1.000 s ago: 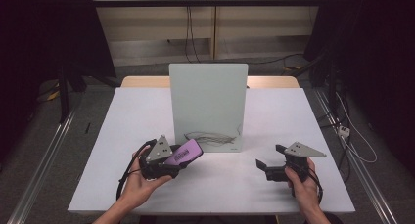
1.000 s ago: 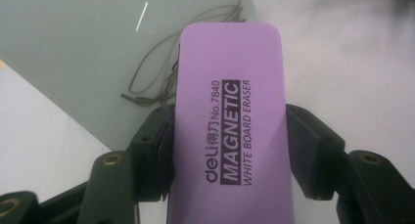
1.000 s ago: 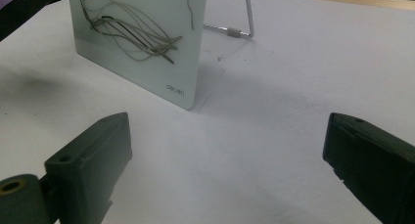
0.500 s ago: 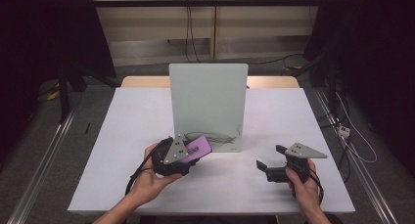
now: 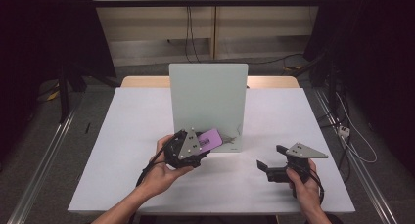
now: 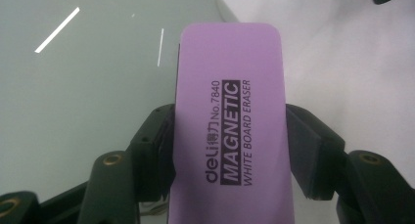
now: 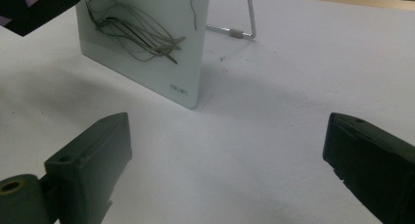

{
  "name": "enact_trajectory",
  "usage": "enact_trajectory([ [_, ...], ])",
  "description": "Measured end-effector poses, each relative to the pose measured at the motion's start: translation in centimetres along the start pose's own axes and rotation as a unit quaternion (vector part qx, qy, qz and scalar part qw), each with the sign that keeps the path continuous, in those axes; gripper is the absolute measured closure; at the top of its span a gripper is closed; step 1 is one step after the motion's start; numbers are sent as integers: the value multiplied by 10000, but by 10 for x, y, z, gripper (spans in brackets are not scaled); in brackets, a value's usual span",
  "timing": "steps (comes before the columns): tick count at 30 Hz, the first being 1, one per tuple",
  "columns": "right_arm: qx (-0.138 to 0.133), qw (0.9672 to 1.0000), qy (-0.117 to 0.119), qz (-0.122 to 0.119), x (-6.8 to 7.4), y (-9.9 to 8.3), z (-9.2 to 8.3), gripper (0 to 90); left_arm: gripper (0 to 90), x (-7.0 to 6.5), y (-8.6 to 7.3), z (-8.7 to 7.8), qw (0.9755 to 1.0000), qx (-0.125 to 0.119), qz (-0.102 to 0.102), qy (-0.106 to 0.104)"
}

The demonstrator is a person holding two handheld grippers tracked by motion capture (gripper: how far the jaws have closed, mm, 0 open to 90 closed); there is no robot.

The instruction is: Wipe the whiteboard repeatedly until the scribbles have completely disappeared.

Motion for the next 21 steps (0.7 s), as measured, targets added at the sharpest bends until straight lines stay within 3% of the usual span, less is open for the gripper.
enact_trajectory([
  [11, 3, 10000, 9, -6, 0, 0, 1, 42, 410, 14, -10, -8, 9988, -132, 107, 458],
  [16, -14, 10000, 32, 1, 0, 0, 0, 42, 410, 18, -20, -8, 9978, -269, -42, 607],
  [21, -17, 10000, 40, 6, 0, 0, -1, 40, 410, 23, -32, -6, 9968, -336, -325, 643],
])
Point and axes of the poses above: each handheld gripper's, and its own axes: z roughly forward along the jaws, y roughly out of its top, x roughly to its left, the point moved 3 cm from there along z, roughly forward along the jaws, and after that the axes turned 1 degree about x, right-handed, at the moved point
